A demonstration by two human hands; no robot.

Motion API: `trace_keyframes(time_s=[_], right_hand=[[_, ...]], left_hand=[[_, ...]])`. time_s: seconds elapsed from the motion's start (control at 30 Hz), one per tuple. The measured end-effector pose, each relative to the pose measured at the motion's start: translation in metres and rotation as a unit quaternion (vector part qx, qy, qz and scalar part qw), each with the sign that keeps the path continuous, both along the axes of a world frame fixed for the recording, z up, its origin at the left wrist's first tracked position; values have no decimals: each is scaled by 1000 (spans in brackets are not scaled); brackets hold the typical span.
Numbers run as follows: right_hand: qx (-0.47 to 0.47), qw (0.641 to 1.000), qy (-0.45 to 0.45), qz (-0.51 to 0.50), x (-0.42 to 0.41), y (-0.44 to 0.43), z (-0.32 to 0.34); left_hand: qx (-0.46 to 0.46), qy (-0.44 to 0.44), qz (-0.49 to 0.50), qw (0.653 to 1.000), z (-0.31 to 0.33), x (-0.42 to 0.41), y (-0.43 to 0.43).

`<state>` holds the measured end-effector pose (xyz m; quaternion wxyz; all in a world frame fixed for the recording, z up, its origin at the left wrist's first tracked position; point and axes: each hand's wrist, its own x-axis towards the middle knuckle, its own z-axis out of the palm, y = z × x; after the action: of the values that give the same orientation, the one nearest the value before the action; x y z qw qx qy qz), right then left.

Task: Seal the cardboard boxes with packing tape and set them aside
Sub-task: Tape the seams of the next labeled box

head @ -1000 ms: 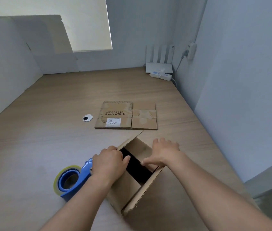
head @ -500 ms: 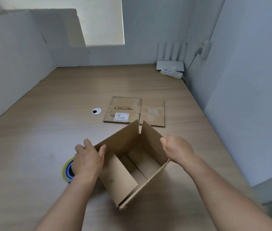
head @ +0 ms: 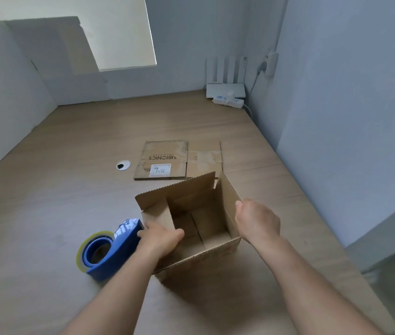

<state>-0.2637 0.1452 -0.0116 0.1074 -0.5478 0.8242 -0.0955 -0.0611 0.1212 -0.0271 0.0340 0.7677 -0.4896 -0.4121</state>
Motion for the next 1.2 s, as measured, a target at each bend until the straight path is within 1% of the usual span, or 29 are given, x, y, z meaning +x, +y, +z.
trace_keyframes(time_s=[0.07,0.13,0.2,0.27,0.3,0.37,0.43,0.47,0.5,0.57,0.63,0.73,0.77,0.83,0.9,0.97,1.0,1.1,1.2], right_hand=[[0,1000,-7,-15,-7,-6,0],[-5,1000,-12,-27,-16,-16,-1],[-12,999,-31,-41,-25,-28,-1],[-15,997,-57,-47,-30,-39,0],[-14,997,-66,-45,-30,-42,0],[-15,995,-85,-49,-26,-44,3],[-33,992,-98,-72,-18,-36,9],[-47,990,-98,-92,-14,-28,11],[-59,987,-94,-113,-9,-17,15],[-62,983,-93,-146,1,7,17],[-26,984,-100,-143,15,30,17],[67,987,-111,-89,42,44,16],[88,985,-128,-74,50,45,15],[87,975,-192,-71,60,43,12],[68,965,-234,-98,58,42,11],[69,966,-221,-114,52,43,13],[79,969,-204,-113,50,45,14],[70,985,-126,-91,42,49,13],[-25,994,-74,-71,33,46,22]], left_hand=[[-33,101,33,994,9,11,-3],[-70,175,89,978,17,28,-2],[-72,219,135,964,20,45,4],[-50,245,142,958,20,54,15],[-42,247,136,958,19,55,19],[-51,205,93,973,21,53,21],[-114,127,23,985,21,52,12],[-155,95,-2,983,21,52,5],[-190,74,-20,979,20,53,-4],[-226,55,-38,972,22,53,-21],[-236,46,-60,969,25,51,-34],[-206,-14,-121,971,29,42,-47],[-194,-38,-133,971,30,39,-49],[-185,-71,-146,969,33,36,-49],[-177,-77,-172,966,35,33,-41],[-175,-80,-213,958,32,30,-26],[-178,-66,-215,958,30,27,-18],[-172,39,-166,970,23,22,5],[-202,104,-92,970,23,25,22]])
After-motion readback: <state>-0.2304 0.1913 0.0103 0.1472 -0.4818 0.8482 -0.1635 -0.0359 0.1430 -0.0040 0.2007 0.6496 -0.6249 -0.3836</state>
